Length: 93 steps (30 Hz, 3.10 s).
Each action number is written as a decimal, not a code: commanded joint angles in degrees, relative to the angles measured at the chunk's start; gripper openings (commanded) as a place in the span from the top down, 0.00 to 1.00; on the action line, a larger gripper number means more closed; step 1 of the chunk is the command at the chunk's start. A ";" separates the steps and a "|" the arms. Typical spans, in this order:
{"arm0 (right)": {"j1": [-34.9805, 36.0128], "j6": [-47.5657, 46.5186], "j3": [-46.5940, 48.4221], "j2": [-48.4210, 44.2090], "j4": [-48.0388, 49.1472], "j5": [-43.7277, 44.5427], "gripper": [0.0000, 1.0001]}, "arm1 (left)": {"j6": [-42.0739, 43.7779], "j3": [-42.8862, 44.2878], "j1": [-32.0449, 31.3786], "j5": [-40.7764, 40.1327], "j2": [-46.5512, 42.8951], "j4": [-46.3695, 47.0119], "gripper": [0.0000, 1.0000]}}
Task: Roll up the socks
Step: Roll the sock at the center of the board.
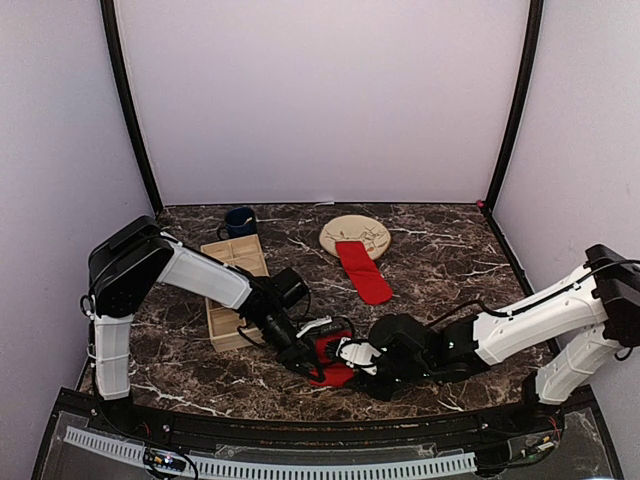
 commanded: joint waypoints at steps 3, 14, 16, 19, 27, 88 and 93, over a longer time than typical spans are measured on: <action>1.12 -3.20 3.12 3.00 -0.85 1.22 0.54 | 1.63 1.11 0.43 0.94 0.83 -3.19 0.93; 1.11 -5.91 5.44 6.91 -0.92 1.85 0.50 | 2.34 1.47 0.43 1.21 1.24 -4.27 0.93; 1.09 -6.41 5.78 7.43 -1.08 1.77 0.51 | 2.51 1.54 0.43 1.19 1.32 -4.44 0.93; 1.06 -6.85 6.05 8.07 -1.34 1.42 0.54 | 2.56 1.57 0.43 1.17 1.33 -4.60 0.93; 0.85 -6.97 6.04 8.93 -1.27 0.61 0.67 | 2.78 1.65 0.43 1.21 1.40 -4.90 0.93; -14.96 4.45 2.43 9.43 2.36 -34.45 1.00 | -14.46 -27.48 -0.34 -26.72 -25.18 39.13 0.61; -15.96 5.18 2.61 10.59 3.03 -37.33 1.00 | -14.22 -30.10 -0.96 -28.45 -28.52 41.98 0.60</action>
